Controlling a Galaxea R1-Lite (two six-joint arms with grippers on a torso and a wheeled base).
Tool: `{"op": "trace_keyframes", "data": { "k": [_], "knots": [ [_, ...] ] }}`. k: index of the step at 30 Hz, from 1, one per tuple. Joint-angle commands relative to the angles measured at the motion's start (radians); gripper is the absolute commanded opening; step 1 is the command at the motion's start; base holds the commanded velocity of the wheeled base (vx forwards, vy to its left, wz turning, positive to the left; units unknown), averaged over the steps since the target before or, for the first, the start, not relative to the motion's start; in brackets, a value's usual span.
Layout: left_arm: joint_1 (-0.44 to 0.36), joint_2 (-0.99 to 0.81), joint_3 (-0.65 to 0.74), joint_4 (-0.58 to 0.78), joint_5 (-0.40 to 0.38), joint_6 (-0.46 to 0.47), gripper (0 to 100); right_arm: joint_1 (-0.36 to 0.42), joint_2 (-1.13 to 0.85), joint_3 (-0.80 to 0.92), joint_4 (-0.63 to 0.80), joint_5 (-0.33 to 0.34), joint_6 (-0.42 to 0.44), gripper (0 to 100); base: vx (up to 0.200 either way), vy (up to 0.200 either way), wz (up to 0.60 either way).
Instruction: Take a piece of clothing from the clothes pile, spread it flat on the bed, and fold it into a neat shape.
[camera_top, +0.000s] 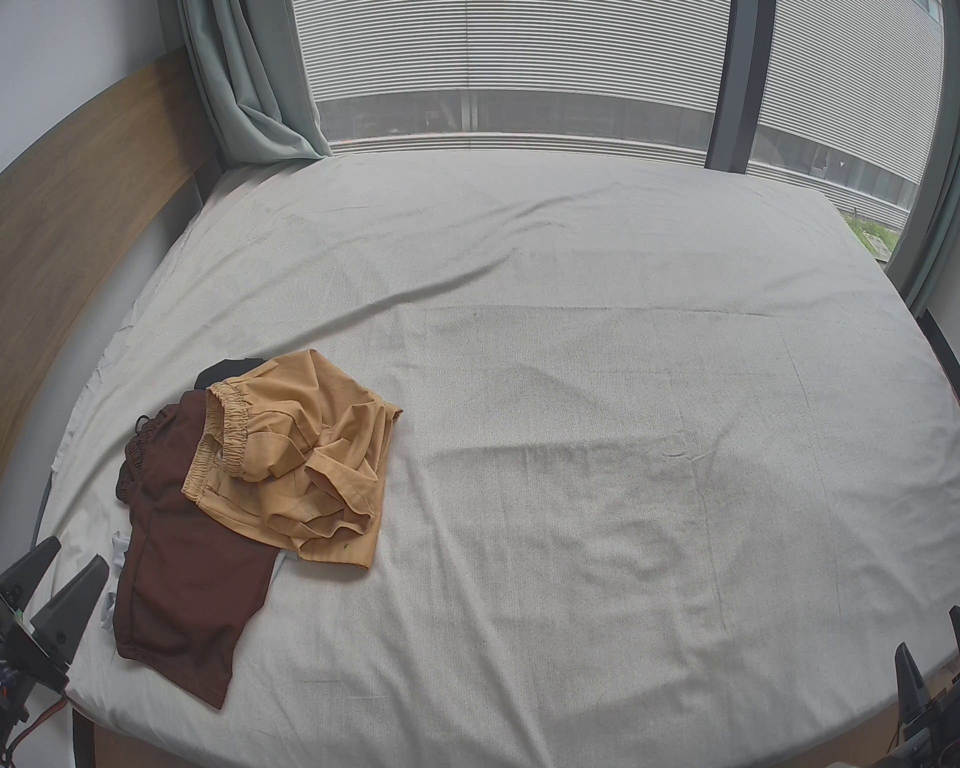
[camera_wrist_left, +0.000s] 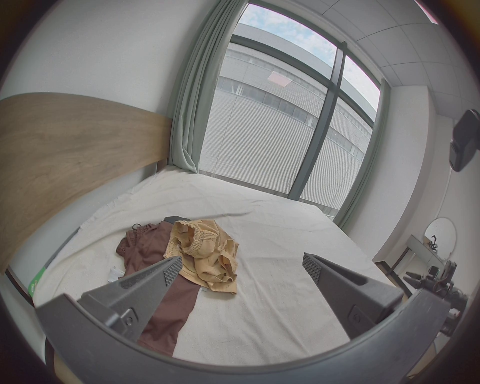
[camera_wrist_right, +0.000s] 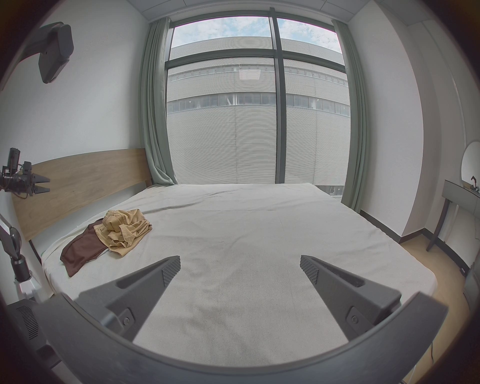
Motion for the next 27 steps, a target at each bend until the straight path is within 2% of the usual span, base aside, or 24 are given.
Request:
{"op": "trace_keyframes", "data": {
  "k": [1,5,11,23,27],
  "knots": [
    [-0.001,0.134,-0.043,-0.006,-0.020,-0.027,100,0.000,-0.005,0.018,0.000,0.000,-0.001,100,0.000,0.000,0.00],
    [-0.001,0.208,-0.058,-0.020,-0.032,-0.031,100,0.000,-0.005,0.018,0.000,0.002,0.001,100,0.000,0.000,0.00],
    [0.006,0.386,-0.078,-0.161,-0.052,-0.054,100,0.000,-0.005,0.018,0.000,0.000,-0.001,100,0.000,0.000,0.00],
    [0.017,0.588,-0.150,-0.195,-0.069,-0.060,100,0.000,-0.005,0.018,0.000,0.000,-0.001,100,0.000,0.000,0.00],
    [0.049,0.636,-0.161,-0.235,-0.092,-0.060,100,0.000,-0.005,0.018,0.000,0.000,-0.001,100,0.000,0.000,0.00]
  ]
}}
